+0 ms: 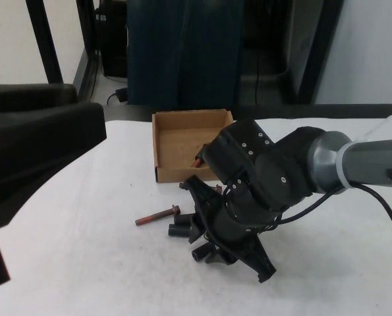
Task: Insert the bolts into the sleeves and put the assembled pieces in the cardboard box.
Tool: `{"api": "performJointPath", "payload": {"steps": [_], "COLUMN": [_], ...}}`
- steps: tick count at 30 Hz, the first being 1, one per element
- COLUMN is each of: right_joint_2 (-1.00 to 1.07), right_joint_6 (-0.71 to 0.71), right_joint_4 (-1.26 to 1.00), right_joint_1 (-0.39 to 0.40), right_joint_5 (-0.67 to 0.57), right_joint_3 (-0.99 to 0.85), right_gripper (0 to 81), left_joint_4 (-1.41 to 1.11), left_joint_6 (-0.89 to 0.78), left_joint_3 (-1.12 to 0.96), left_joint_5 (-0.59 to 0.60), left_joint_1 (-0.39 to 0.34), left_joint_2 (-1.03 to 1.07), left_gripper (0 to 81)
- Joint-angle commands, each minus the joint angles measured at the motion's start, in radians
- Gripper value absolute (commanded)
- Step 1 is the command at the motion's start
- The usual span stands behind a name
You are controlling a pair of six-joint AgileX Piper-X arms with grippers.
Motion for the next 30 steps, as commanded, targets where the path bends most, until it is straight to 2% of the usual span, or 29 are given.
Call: {"api": "performJointPath", "payload": {"steps": [1,17,19,25,27,30], "right_joint_2": [0.009,0.02,0.02,0.02,0.02,0.02], "right_joint_6": [0.004,0.009,0.009,0.007,-0.002,-0.012], "right_joint_4": [0.001,0.033,0.033,0.031,0.016,-0.049], "right_joint_1": [0.001,-0.001,-0.001,-0.001,-0.001,-0.001], "right_joint_5": [0.006,0.018,0.018,0.018,0.016,0.009], "right_joint_3": [-0.006,-0.004,-0.004,-0.004,-0.004,-0.004], "right_gripper": [36.5,35.6,29.5,4.8,0.5,0.2], "left_joint_4": [-0.013,-0.013,-0.013,-0.013,-0.013,-0.013], "left_joint_6": [0.004,0.038,0.038,0.038,0.038,0.038], "left_joint_3": [-0.012,-0.012,-0.012,-0.012,-0.012,-0.012], "left_joint_5": [-0.007,-0.007,-0.007,-0.007,-0.007,-0.007], "left_joint_1": [-0.004,-0.004,-0.004,-0.004,-0.004,-0.004], "left_joint_2": [-0.01,-0.037,-0.039,-0.039,-0.039,-0.039], "left_gripper": [30.8,30.8,30.8,30.8,30.8,30.8]}}
